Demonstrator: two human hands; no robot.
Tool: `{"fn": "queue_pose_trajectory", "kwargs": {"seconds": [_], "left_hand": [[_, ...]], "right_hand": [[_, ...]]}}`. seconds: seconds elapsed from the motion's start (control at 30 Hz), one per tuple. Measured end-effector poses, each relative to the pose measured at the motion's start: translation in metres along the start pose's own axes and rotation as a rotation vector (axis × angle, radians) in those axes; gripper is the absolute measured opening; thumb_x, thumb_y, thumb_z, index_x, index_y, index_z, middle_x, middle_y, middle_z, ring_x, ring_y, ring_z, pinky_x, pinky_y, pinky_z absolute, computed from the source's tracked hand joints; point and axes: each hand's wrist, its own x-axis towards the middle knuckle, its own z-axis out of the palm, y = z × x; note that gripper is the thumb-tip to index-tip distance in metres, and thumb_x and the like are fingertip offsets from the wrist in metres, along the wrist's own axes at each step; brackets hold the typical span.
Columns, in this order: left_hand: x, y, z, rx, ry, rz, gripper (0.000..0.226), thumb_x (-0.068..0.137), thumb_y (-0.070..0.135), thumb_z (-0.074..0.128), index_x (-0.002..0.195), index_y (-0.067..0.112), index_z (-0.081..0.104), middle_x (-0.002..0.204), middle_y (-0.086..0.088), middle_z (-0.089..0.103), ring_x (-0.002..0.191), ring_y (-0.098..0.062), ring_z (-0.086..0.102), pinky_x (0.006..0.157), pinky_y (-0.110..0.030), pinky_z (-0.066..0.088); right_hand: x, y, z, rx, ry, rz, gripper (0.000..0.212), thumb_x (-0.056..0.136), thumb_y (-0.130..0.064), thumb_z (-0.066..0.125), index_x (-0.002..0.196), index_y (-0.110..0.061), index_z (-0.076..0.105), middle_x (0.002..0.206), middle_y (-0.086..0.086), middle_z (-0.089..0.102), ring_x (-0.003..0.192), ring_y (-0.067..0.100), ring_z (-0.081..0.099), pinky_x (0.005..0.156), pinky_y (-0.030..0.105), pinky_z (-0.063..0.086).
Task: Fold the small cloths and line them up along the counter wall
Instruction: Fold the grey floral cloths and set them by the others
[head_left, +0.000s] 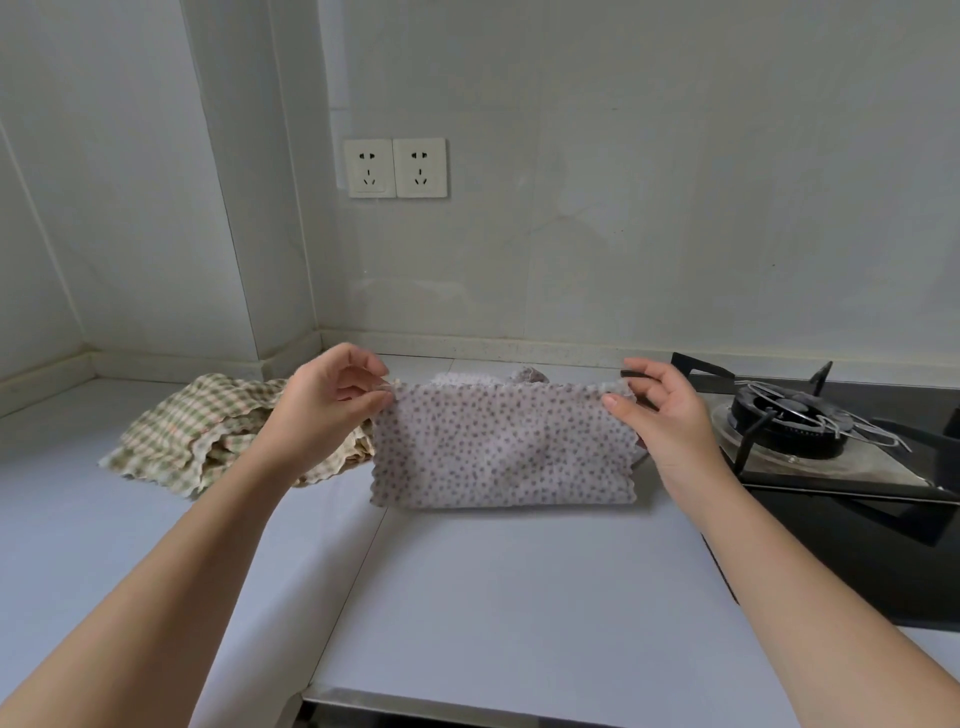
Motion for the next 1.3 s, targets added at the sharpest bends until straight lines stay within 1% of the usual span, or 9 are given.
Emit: {"fn": "queue_pose_trajectory", "kwargs": {"seconds": [0.17,0.3,0.43,0.6,0.7,0.83,1.0,1.17,1.3], "left_hand": [[0.002,0.002,0.009,-0.264,-0.066,-0.335,0.022,0.093,0.001,0.054,0.094,0.022,0.052,0.074,-0.001,0.053,0.059,-0.012,0.048,0.048,-0.022,0.04],[0.0,-0.015,0.026,0.119,-0.063,-0.446,0.011,0.093,0.008,0.056,0.096,0.018,0.052,0.088,-0.01,0.06,0.071,-0.021,0.052,0.056,-0.029,0.039],[-0.018,-0.024,0.041,0.953,-0.069,-0.193,0.023,0.093,0.018,0.049,0.114,0.011,0.05,0.113,-0.01,0.057,0.098,-0.03,0.056,0.071,-0.035,0.043],[-0.034,-0.004,0.077,0.896,-0.175,0.054,0.028,0.097,0.02,0.037,0.111,0.014,0.061,0.107,-0.008,0.067,0.092,-0.028,0.063,0.07,-0.034,0.049],[-0.05,-0.013,0.098,0.96,-0.53,-0.047,0.047,0.102,0.034,0.024,0.143,0.014,0.037,0.151,-0.01,0.034,0.138,-0.024,0.034,0.111,-0.037,0.03],[-0.048,-0.023,0.087,1.006,-0.626,-0.198,0.061,0.101,0.048,0.012,0.153,0.019,-0.001,0.16,-0.002,-0.007,0.147,-0.02,-0.005,0.119,-0.043,0.0],[-0.065,0.0,0.086,1.122,-0.634,-0.231,0.064,0.097,0.056,0.016,0.146,0.015,0.022,0.154,-0.005,0.023,0.14,-0.027,0.023,0.109,-0.046,0.024],[-0.093,0.031,0.062,1.11,-0.53,0.122,0.027,0.097,0.037,0.04,0.11,0.022,0.059,0.108,0.002,0.063,0.093,-0.018,0.058,0.077,-0.032,0.051],[-0.116,0.036,0.046,0.774,-0.601,0.257,0.032,0.094,0.038,0.053,0.124,0.028,0.058,0.129,0.007,0.055,0.093,0.001,0.055,0.082,-0.012,0.041]], "right_hand": [[-0.001,-0.012,-0.001,0.216,-0.05,0.161,0.025,0.086,0.002,0.062,0.1,-0.019,0.062,0.076,-0.004,0.066,0.071,0.008,0.063,0.065,0.023,0.048],[-0.006,-0.006,0.002,-0.05,-0.12,0.344,0.019,0.086,-0.007,0.065,0.104,-0.014,0.061,0.085,0.003,0.067,0.071,0.015,0.06,0.061,0.028,0.045],[-0.009,0.012,0.01,-0.838,-0.056,-0.034,0.018,0.087,-0.016,0.063,0.105,-0.013,0.065,0.102,0.003,0.066,0.086,0.018,0.061,0.079,0.032,0.049],[-0.044,0.005,0.054,-0.977,-0.462,-0.086,0.025,0.1,-0.021,0.04,0.111,-0.01,0.06,0.109,0.008,0.063,0.104,0.025,0.059,0.091,0.03,0.045],[-0.062,0.018,0.069,-1.272,-0.705,0.085,0.055,0.103,-0.039,0.021,0.149,-0.01,0.021,0.158,0.013,0.014,0.147,0.027,0.009,0.118,0.041,0.01],[-0.058,0.021,0.061,-1.341,-0.758,0.098,0.061,0.101,-0.05,0.013,0.152,-0.025,-0.007,0.158,0.0,-0.02,0.145,0.02,-0.019,0.117,0.046,-0.012],[-0.057,0.018,0.037,-1.308,-0.805,-0.026,0.053,0.104,-0.041,0.018,0.153,-0.029,0.002,0.16,-0.002,-0.013,0.146,0.018,-0.016,0.118,0.044,-0.012],[-0.093,-0.008,0.012,-1.039,-0.667,-0.216,0.045,0.102,-0.018,0.033,0.147,-0.019,0.034,0.158,-0.005,0.021,0.145,0.01,0.015,0.117,0.022,0.005],[-0.133,-0.019,-0.006,-1.058,-0.952,-0.219,0.057,0.103,-0.033,0.03,0.153,-0.022,0.005,0.158,-0.009,-0.009,0.144,0.004,-0.013,0.115,0.021,-0.01]]}}
